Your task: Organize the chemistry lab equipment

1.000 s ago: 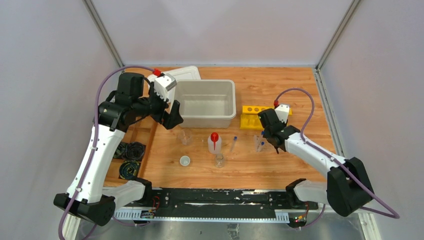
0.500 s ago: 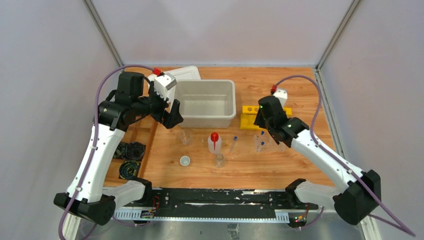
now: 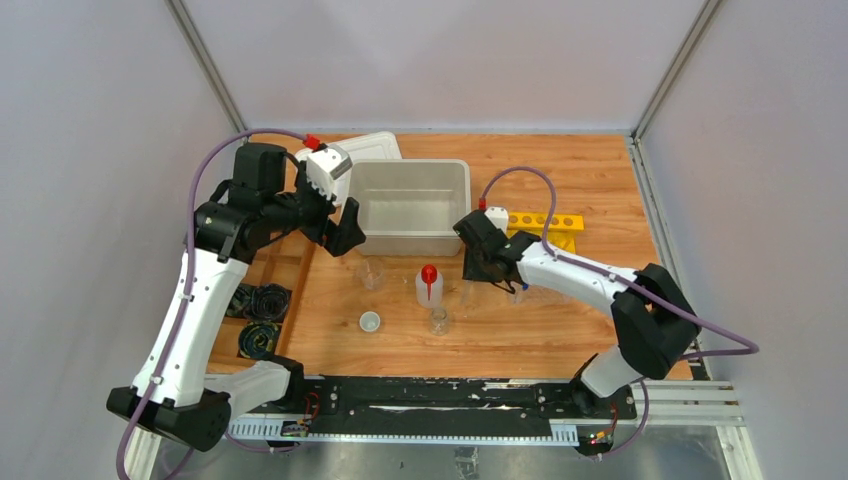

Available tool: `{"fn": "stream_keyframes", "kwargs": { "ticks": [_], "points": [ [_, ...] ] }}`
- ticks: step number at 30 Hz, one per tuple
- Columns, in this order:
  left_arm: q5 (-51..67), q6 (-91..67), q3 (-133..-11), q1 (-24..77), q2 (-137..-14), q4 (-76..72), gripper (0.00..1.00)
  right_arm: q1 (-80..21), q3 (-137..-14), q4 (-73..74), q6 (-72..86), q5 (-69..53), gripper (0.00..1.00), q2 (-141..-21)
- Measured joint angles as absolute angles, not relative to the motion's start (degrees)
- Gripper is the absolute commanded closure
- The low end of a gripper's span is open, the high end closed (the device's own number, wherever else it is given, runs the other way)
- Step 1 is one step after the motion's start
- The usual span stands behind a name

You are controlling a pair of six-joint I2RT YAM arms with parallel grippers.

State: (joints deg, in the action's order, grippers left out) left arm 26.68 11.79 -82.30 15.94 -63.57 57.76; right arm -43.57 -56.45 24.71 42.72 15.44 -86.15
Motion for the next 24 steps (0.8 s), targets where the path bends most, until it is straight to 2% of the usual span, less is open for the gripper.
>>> {"fn": "stream_keyframes", "kwargs": {
  "ticks": [13,17,19,24],
  "points": [
    [26.33,11.97,-82.63,15.94,-63.42,58.26,0.0,-47.62,-55.81,20.08,46.26,19.44,0.58,-94.11],
    [26.28,12.01,-82.63,15.94,-63.42,58.43,0.0,-47.64,-54.83,18.72,46.92,21.08,0.62,-95.57],
    [26.28,12.01,-82.63,15.94,-63.42,58.43,0.0,-47.64,-54.83,17.74,47.13,21.41,0.66,-95.92],
    [26.33,12.03,-82.63,15.94,-63.42,58.43,0.0,-47.64,-54.48,17.06,47.24,21.76,0.86,-95.88]
  ]
}}
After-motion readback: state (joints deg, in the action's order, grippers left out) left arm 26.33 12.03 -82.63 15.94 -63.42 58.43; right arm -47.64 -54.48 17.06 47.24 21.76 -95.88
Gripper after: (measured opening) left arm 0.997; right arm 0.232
